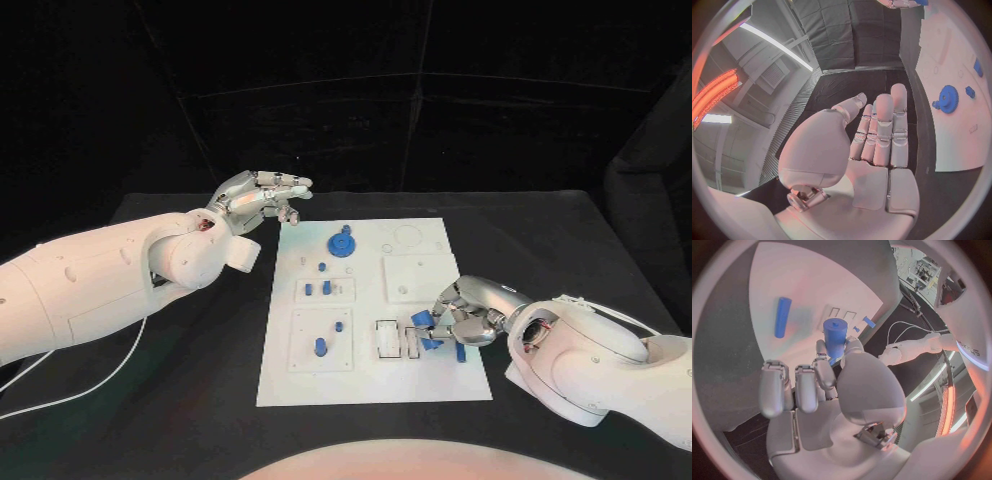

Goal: Assemble the parts on the task board

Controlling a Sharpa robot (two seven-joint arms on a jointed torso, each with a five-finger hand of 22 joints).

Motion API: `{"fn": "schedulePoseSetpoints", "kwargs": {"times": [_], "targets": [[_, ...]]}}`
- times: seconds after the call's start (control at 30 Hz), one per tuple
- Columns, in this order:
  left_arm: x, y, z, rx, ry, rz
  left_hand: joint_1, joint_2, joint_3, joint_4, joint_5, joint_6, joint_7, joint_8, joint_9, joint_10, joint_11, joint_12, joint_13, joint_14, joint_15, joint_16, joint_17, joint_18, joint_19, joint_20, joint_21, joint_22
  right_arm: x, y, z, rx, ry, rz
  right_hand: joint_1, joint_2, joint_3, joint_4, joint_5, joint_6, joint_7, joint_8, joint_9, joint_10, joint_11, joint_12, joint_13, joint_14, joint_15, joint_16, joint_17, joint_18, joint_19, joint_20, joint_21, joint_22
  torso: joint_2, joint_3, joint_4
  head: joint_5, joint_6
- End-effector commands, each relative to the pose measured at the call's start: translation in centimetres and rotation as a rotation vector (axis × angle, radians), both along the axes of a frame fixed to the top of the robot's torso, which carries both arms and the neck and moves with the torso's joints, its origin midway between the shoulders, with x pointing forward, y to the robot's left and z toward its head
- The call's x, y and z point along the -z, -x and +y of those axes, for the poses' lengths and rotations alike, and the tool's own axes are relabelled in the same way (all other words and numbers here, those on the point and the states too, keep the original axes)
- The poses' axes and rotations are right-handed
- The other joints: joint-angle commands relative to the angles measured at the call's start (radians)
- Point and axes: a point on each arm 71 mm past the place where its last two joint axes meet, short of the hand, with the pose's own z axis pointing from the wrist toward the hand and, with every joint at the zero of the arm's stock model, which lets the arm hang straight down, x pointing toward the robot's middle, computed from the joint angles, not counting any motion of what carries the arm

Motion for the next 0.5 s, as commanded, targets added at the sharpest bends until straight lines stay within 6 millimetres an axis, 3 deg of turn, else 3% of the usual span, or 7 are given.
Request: {"fn": "schedulePoseSetpoints", "kwargs": {"times": [0.03,0.5], "targets": [[-0.1,0.0,-0.2,0.013,0.011,-0.003,-0.004,0.008,-0.007,0.000,-0.001,-0.007,0.000,0.004,0.002,-0.008,-0.001,0.004,0.000,-0.005,0.004,-0.001,-0.002,0.015,-0.001,0.007,-0.006,-0.001,-0.2,-0.2,0.8,0.011,-0.059,-0.007,-0.022,0.008,-0.011,-0.001,0.028,0.019,-0.004,0.009,0.006,0.011,-0.002,0.006,0.006,0.064,-0.008,0.007,0.058,-0.011,0.010,-0.002,0.007,0.027,0.000,-0.0005,0.0005,0.002,0.001],[-0.1,0.1,-0.4,0.021,0.012,0.000,-0.003,0.009,-0.008,0.000,-0.002,-0.009,0.001,0.005,0.002,-0.010,0.000,0.005,0.000,-0.006,0.004,-0.001,-0.002,0.015,-0.001,0.007,-0.007,-0.002,1.2,-1.0,3.3,-0.035,0.007,0.072,-0.045,0.013,-0.028,-0.001,0.003,0.047,-0.015,0.017,0.017,0.018,-0.011,0.004,0.012,0.063,-0.016,0.005,0.055,-0.011,0.011,-0.008,0.007,0.028,0.002,-0.0014,0.0020,0.005,0.002]]}}
